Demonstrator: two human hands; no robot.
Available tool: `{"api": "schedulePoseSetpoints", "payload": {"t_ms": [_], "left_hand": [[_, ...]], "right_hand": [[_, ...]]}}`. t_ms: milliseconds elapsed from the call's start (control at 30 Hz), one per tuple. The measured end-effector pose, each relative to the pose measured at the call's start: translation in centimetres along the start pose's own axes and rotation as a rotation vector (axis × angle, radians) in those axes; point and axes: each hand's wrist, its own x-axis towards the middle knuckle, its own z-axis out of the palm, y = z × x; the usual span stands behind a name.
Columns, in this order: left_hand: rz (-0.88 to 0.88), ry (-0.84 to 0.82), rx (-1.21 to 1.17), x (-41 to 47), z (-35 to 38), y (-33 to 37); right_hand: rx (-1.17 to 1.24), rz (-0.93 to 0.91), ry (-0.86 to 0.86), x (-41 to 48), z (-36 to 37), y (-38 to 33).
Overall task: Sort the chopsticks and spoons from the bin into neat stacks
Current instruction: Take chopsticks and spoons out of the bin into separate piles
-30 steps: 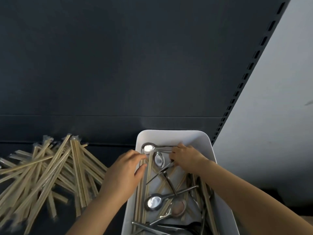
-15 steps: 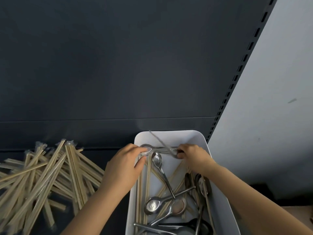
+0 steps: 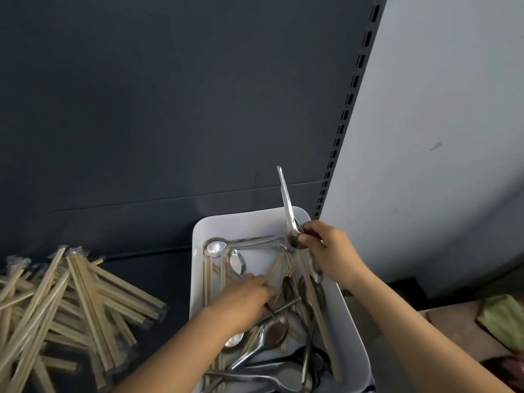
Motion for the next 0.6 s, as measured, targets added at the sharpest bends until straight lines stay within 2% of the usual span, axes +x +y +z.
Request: {"api": "schedulePoseSetpoints", "payload": {"t_ms": [200,367,600], "left_hand": [[-0.036,-0.09,-0.044,0.0,0.2,0.9],[-0.066,0.019,0.007,0.0,1.0,1.3],[-0.045,0.014,0.032,-1.0,0.6,1.6]], "right_hand": [[0.057,0.037,-0.011,-0.6,-0.3,0.6],[0.075,0.042,-0.025,-0.7,-0.3,0.9],[0.088,0.049,-0.04,-1.0,-0.3,0.6]]}}
